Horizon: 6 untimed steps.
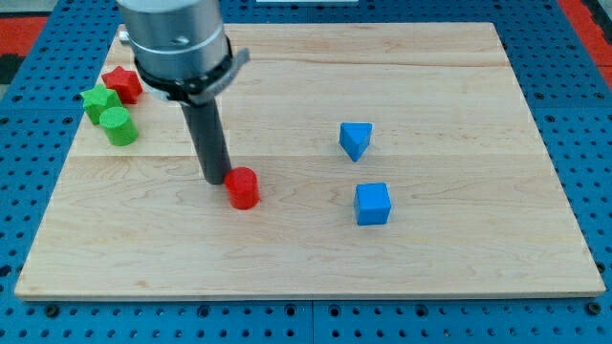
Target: Point your arm towards the green star
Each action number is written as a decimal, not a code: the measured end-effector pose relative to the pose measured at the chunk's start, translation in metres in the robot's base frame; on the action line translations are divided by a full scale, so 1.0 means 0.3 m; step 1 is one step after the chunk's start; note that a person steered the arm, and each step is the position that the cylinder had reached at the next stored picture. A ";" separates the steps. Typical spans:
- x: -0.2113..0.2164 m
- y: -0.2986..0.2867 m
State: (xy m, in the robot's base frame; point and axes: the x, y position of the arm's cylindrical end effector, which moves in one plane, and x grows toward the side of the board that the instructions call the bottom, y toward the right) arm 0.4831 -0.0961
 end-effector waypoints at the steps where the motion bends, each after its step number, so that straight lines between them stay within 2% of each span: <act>1: 0.046 0.069; 2: 0.036 0.032; 3: 0.078 -0.201; 4: 0.080 -0.533; 5: -0.036 -0.683; 6: -0.187 -0.696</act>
